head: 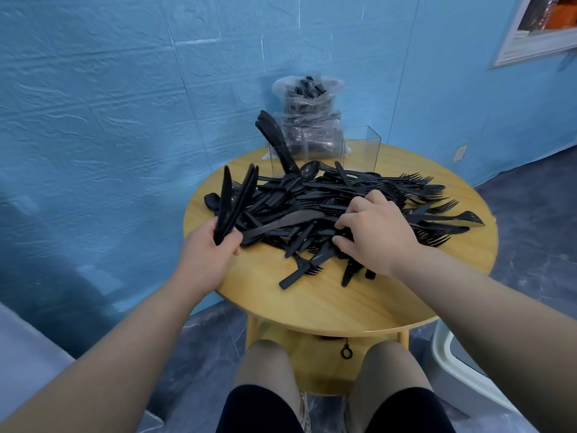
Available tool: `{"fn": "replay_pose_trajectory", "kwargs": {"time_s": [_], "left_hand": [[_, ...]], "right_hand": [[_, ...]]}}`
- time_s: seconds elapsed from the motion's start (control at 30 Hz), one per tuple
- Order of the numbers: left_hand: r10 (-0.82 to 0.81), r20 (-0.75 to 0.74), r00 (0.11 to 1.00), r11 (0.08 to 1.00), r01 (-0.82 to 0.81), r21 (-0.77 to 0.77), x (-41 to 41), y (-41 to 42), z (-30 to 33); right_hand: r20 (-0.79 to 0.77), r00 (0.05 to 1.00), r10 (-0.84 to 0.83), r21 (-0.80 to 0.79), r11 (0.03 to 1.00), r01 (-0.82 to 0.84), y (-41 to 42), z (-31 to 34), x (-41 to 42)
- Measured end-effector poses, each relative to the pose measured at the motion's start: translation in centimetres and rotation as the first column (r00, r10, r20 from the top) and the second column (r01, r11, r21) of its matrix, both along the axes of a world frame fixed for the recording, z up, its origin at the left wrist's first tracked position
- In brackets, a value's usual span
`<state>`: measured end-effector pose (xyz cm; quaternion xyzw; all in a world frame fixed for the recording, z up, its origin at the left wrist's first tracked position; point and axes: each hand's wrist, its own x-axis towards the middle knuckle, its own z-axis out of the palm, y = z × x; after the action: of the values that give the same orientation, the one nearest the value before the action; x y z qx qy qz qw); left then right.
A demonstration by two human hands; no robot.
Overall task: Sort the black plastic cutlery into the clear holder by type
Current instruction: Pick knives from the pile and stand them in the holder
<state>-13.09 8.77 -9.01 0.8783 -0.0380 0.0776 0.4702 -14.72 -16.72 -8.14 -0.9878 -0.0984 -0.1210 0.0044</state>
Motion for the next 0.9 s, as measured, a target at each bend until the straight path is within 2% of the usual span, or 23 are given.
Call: {"fn": "replay_pose_trajectory", "kwargs": {"time_s": [0.1,0.37,0.53,0.7,0.9], "left_hand": [[0.024,0.001,1.0,1.0,-0.024,-0.004,0.2,-0.1,-0.1],[-0.023,0.018,1.0,0.993,0.021,0.115,0.6,-1.8,-0.7],[-0.013,0.041,0.999,0.993,0.008,0.117,1.0,-2.7,-1.1],[0.04,0.065,0.997,0.994,-0.046,0.101,1.2,-2.7,-1.6],[0.043,0.058,0.997,0.995,-0.048,0.088,1.0,-2.7,-1.4]], "right_hand": [[-0.014,1.0,-0.01,0.008,1.0,0.01,0.6,0.2,0.4],[-0.049,0.999,-0.021,0.007,1.0,0.022,1.1,0.4,1.0],[-0.046,0.999,-0.004,-0.003,1.0,0.004,1.3,0.2,1.5],[0.049,0.995,0.091,-0.032,0.995,-0.089,1.0,-0.8,1.6],[0.317,0.92,0.231,0.052,0.964,-0.26,0.7,-2.1,1.7]]}}
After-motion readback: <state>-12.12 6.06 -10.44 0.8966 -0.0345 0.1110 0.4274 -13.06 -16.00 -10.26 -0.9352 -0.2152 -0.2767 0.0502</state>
